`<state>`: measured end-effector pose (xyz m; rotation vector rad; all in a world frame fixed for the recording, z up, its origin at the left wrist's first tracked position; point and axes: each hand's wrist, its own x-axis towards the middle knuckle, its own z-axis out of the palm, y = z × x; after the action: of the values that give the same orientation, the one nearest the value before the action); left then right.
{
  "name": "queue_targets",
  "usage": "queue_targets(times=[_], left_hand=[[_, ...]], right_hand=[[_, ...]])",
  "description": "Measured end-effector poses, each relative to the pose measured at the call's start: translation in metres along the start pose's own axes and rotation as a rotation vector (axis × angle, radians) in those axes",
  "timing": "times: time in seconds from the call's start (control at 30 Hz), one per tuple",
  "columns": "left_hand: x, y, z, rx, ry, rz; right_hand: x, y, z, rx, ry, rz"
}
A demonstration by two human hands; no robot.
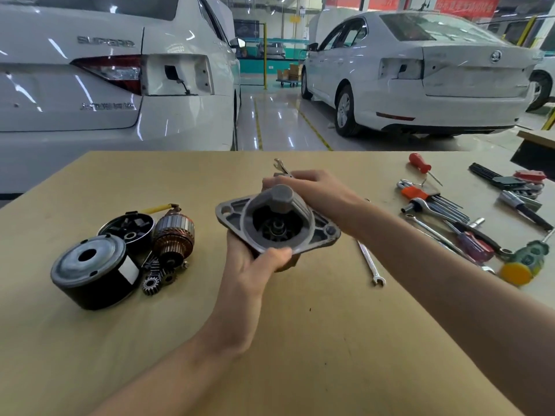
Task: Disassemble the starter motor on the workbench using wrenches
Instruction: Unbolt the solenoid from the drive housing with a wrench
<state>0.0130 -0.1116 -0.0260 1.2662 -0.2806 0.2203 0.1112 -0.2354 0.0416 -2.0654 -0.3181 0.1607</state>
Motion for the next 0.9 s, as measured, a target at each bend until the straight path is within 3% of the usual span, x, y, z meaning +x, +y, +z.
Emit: queue_targets(times=[0.13,0.33,0.47,0.6,0.73,0.9], left_hand=[[0.003,-0.002,0.005,-0.246,-0.063,-0.132],[0.006,-0.014,0.001,-0.298,0.027,-0.25],[0.017,-0.014,-0.012,-0.34,0.023,-0.272],[0.024,-0.01,-0.026,-0.327,-0.143,-0.265],[0.029,-0.003,-0.033,-0.193,-0.131,-0.234],[0.032,0.008,-0.033,-0.113,-0.04,-0.143]], right_hand=[[0.01,-0.006,-0.012,-0.154,0.011,-0.025],[0.011,-0.014,-0.019,-0.316,0.018,-0.125],[0.008,-0.004,-0.012,-0.305,0.167,-0.208],[0.0,0.003,-0.005,-0.3,0.346,-0.346],[-0.018,0.004,0.004,-0.367,0.483,-0.434],[-0.041,-0.005,0.018,-0.509,0.415,-0.6]])
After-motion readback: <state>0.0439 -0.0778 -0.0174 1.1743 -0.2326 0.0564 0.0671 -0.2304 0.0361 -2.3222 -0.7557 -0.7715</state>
